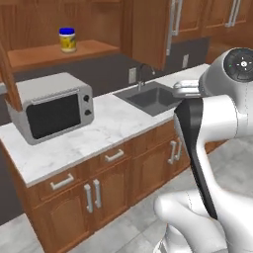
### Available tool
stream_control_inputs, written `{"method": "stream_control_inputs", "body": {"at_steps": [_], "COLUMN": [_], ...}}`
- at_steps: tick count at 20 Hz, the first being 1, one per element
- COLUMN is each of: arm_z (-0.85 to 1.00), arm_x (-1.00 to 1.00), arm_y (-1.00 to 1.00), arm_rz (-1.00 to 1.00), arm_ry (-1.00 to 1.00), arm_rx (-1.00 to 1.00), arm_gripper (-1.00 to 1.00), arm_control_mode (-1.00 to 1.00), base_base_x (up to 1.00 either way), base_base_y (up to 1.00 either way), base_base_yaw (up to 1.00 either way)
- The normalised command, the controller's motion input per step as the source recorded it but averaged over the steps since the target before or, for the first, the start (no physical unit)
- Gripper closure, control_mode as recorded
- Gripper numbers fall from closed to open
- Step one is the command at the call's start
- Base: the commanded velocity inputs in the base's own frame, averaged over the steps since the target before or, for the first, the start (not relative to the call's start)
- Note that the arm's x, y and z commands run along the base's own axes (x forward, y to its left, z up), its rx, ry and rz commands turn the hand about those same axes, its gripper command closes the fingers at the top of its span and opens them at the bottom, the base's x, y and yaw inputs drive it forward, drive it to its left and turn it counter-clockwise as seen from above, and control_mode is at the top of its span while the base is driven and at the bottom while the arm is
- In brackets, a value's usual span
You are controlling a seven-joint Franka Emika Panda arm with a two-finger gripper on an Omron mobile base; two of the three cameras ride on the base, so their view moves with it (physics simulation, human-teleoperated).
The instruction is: Move the condiment bottle and mayonnaise from the cabinet to the dining counter.
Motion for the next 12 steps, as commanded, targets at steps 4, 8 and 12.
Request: {"method": "stream_control_inputs", "body": {"at_steps": [4,8,12], "arm_z": [0.0,0.0,0.0], "arm_x": [0.0,0.0,0.0], "arm_y": [0.0,0.0,0.0], "arm_rz": [0.0,0.0,0.0], "arm_ry": [0.0,0.0,0.0], "arm_rx": [0.0,0.0,0.0], "arm_gripper": [1.0,1.0,1.0], "arm_control_mode": [1.0,1.0,1.0], "base_base_x": [0.0,0.0,0.0], "base_base_y": [-0.29,-0.36,-0.35], "base_base_yaw": [-0.6,-0.61,-0.59]}}
